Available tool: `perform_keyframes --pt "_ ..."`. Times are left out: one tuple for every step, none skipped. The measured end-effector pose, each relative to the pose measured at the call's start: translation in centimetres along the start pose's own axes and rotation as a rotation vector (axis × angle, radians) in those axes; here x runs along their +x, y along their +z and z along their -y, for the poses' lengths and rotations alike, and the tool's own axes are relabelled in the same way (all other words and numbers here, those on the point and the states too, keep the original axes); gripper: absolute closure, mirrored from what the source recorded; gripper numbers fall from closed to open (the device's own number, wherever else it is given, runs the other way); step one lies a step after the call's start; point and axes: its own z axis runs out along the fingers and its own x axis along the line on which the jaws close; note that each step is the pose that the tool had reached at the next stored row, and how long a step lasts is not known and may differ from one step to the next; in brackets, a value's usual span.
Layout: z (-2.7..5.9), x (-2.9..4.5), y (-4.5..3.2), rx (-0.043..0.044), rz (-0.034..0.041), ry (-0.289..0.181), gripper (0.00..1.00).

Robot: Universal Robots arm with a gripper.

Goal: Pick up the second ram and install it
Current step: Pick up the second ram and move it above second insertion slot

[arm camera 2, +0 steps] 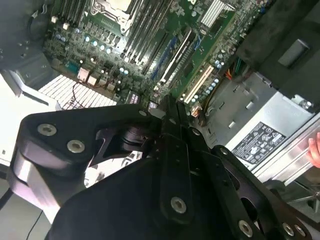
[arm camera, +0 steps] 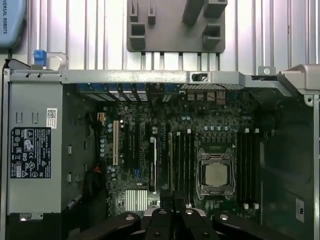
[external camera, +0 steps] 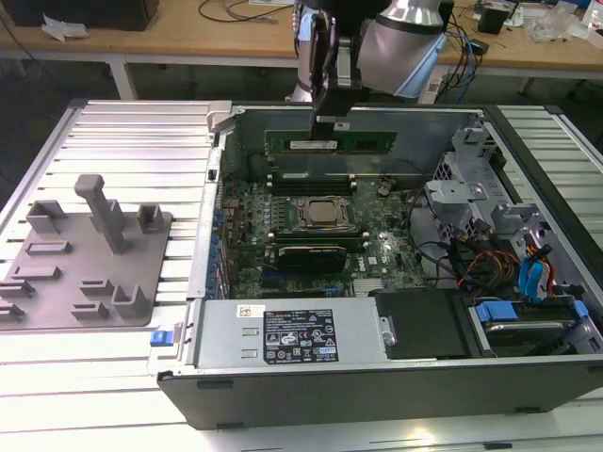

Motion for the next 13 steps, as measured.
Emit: perform_keyframes --pt "0.11 -0.03 0.18 0.0000 0.0000 0.000 0.91" --pt "0.32 -0.12 0.60 0.0001 0.0001 0.000 0.91" --pt "0.44 -0.20 0.92 0.0001 0.0001 0.000 0.91" --pt "0.50 -0.29 1.19 0.0000 0.0000 0.000 0.91" --pt "0.57 -0.42 1.47 0.0000 0.0000 0.000 0.91" --pt "0.60 -0.71 1.67 0.0001 0.0001 0.000 0.91" --pt "0.61 -1.13 1.90 0.0001 0.0000 0.000 0.91" --pt "0.63 -1.36 2.13 0.0001 0.0001 0.000 0.91" --pt "0.66 -1.56 2.44 0.0001 0.0001 0.000 0.91" --pt "0.72 -1.82 3.01 0.0000 0.0000 0.000 0.91" --pt "0.76 -2.17 3.43 0.0000 0.0001 0.000 0.91" --pt "0.76 -2.39 3.70 0.0000 0.0000 0.000 0.91" --pt "0.78 -2.56 4.02 0.0001 0.0001 0.000 0.91"
